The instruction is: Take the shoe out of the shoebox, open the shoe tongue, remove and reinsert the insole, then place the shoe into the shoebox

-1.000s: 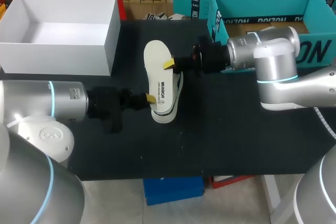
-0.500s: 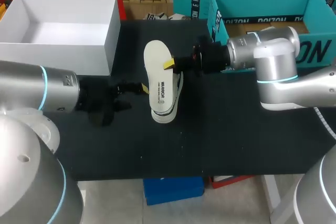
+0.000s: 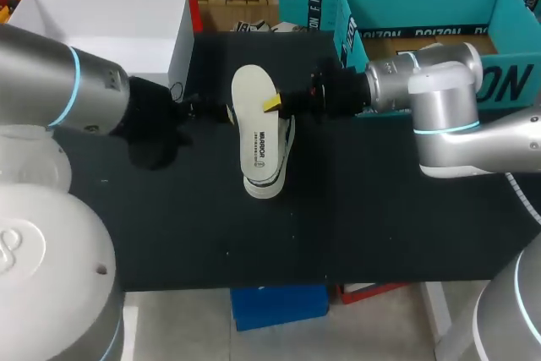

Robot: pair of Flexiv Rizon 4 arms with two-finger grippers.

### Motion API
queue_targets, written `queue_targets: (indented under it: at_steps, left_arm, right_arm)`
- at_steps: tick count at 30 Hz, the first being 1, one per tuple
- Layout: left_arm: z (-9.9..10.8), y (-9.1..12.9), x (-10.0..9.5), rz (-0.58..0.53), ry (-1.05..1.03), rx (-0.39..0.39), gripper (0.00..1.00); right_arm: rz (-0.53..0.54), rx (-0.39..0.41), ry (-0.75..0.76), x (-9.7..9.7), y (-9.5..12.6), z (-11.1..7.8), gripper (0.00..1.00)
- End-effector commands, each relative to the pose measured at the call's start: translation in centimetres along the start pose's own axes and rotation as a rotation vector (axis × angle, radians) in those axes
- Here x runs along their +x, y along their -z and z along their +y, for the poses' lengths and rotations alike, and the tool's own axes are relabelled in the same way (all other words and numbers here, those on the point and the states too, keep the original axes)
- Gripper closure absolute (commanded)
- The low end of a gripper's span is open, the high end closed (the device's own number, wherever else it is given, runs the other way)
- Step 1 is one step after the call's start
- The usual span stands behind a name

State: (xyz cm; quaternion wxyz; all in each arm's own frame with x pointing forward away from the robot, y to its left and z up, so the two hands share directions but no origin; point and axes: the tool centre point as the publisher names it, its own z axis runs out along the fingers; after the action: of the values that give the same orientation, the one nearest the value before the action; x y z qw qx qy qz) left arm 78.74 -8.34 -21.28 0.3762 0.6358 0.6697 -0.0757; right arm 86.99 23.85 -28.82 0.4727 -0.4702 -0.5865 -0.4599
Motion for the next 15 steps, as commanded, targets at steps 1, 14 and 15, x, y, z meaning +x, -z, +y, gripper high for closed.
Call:
queue_targets:
  at_steps: [1,14,15]
  left_arm:
    - [0.9,0.2,-1.1,0.340,-0.006,-0.029,0.00]
    - [2.5,-0.3,-2.4,0.351,0.049,-0.063,0.00]
    - [2.5,-0.3,-2.4,0.351,0.049,-0.063,0.00]
  right_arm:
    - [0.000,0.002,-0.001,-0.1,-0.1,0.1,1.00]
    - [0.000,0.002,-0.001,-0.1,-0.1,0.1,1.00]
    - [0.000,0.002,-0.001,-0.1,-0.1,0.1,1.00]
